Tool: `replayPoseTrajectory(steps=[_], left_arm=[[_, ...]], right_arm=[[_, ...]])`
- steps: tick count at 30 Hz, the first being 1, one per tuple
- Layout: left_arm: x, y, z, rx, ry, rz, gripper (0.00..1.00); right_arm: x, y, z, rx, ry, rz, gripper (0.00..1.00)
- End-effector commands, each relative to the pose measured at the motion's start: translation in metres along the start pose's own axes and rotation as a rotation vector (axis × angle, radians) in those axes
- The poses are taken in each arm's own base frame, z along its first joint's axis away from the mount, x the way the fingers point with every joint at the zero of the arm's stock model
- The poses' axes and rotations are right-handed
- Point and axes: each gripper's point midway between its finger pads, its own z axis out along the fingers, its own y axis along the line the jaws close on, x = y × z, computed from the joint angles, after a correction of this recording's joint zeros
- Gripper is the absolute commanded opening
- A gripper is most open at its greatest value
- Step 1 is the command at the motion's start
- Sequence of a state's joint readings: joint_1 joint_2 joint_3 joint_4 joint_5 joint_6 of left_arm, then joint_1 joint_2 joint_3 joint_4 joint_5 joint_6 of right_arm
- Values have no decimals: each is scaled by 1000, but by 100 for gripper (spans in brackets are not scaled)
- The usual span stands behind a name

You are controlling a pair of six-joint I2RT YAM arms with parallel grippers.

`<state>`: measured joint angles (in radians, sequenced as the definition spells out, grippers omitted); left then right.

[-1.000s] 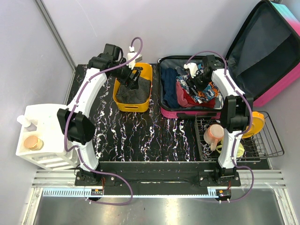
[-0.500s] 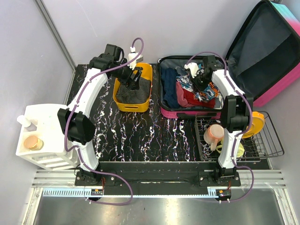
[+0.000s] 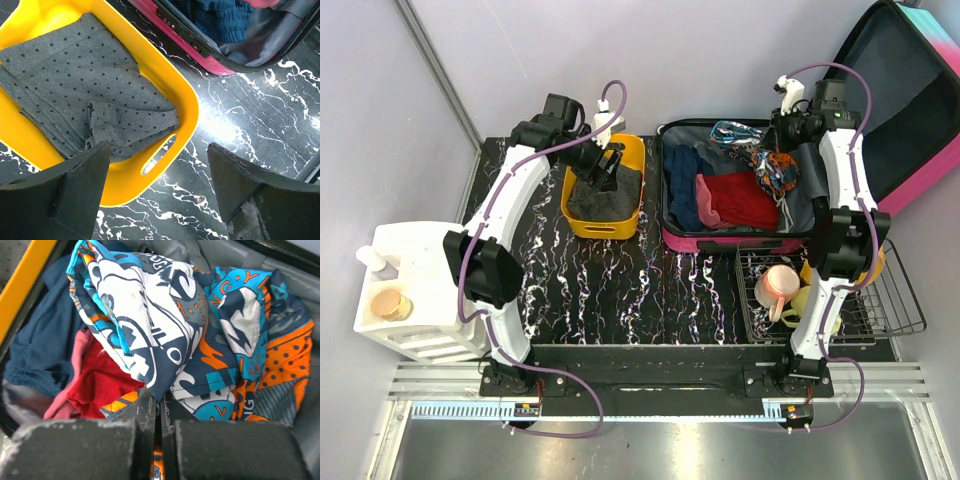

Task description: Open, take out, and arrange the luggage

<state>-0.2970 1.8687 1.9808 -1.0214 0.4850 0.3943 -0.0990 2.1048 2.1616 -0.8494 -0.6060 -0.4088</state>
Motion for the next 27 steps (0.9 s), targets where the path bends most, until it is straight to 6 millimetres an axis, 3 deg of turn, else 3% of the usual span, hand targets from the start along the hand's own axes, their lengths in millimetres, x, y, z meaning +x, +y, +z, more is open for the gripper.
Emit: replayPoseTrajectory(steps=[1,6,7,8,10,17,20,21,23,25,27], left_arm=[[-21,16,-7,-37,-70,6,83],[-20,33,-13,-31,-95,-94,83],[-21,34,-14,-26,-102,-106,83],[-21,35,-14,-24,-105,-123,83],[-18,42,-17,-32,-107,-143,83],[-9,54,-24,-53,-119,-205,83],[-13,57,-31,-19,-158,-193,83],[-22,59,-41,-12,-194,-153,83],[-41,61,-54,-21,-257,10,85],[-71,52,-78,-29,-348,254,87],[-98,39,-98,-60,-417,417,89]], right_arm=[[-50,33,-18,-100,-142,45,0],[-101,37,-32,-127,-279,19,0],[-104,34,-26,-139,-289,32,0],[-124,41,-37,-162,-339,-10,0],[-143,45,-42,-191,-393,-58,0],[-186,62,-48,-263,-546,-183,0],[-195,87,-44,-320,-578,-266,0],[-197,100,-41,-348,-579,-292,0],[-194,107,-44,-379,-574,-306,0],[-190,138,-38,-452,-552,-321,0],[-183,149,-36,-483,-523,-317,0]])
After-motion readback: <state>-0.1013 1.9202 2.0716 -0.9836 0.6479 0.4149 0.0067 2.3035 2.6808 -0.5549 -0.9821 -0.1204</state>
